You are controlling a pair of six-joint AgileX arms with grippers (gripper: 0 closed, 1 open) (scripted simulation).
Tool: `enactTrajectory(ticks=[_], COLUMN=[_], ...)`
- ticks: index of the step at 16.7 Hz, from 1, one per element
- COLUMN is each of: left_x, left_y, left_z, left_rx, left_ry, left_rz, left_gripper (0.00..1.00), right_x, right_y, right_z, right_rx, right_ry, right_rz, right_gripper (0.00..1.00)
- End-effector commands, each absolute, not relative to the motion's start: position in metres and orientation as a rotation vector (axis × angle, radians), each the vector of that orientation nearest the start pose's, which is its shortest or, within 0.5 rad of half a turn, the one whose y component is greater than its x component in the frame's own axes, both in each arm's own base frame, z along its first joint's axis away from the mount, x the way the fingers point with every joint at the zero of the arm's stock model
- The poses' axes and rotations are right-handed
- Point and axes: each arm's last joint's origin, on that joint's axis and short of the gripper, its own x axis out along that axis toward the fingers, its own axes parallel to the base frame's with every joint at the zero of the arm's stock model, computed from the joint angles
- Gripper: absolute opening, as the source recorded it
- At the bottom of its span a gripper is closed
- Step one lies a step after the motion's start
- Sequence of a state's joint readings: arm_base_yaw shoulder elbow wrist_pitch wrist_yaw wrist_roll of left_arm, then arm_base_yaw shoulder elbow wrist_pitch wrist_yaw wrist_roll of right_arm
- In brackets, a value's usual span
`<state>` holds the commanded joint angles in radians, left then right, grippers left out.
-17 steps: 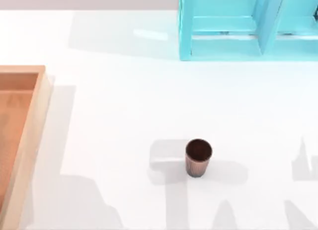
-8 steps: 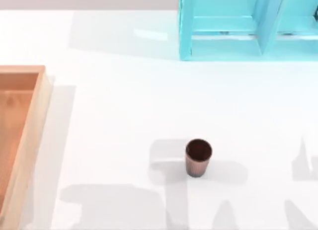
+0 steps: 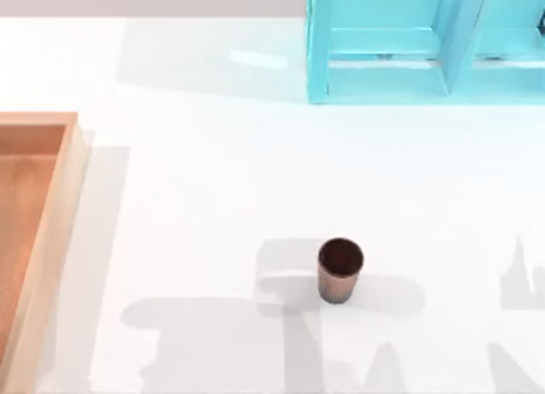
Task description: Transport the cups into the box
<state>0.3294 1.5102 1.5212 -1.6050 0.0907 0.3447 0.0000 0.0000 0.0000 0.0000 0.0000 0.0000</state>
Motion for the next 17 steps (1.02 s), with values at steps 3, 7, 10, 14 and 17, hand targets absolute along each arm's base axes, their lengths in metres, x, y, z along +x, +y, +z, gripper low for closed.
enactTrajectory(ticks=[3, 7, 10, 14, 17], left_x=[0.277, 0.334, 0.357, 0.335, 0.302], left_y=[0.053, -0.033, -0.123, -0.26, -0.33], left_z=[0.33, 0.322, 0.307, 0.281, 0.265], left_rx=[-0.055, -0.043, -0.021, 0.002, 0.003], left_ry=[1.573, 1.602, 1.607, 1.586, 1.562], left_rz=[-0.081, -0.052, -0.033, -0.022, -0.026], left_gripper=[1.0, 1.0, 1.0, 1.0, 1.0], right_x=[0.106, 0.106, 0.106, 0.106, 0.106], right_y=[-0.001, -0.001, -0.001, -0.001, -0.001], right_z=[0.16, 0.16, 0.16, 0.16, 0.16], right_rx=[0.0, 0.0, 0.0, 0.0, 0.0], right_ry=[0.0, 0.0, 0.0, 0.0, 0.0], right_rz=[0.0, 0.0, 0.0, 0.0, 0.0], right_gripper=[1.0, 1.0, 1.0, 1.0, 1.0])
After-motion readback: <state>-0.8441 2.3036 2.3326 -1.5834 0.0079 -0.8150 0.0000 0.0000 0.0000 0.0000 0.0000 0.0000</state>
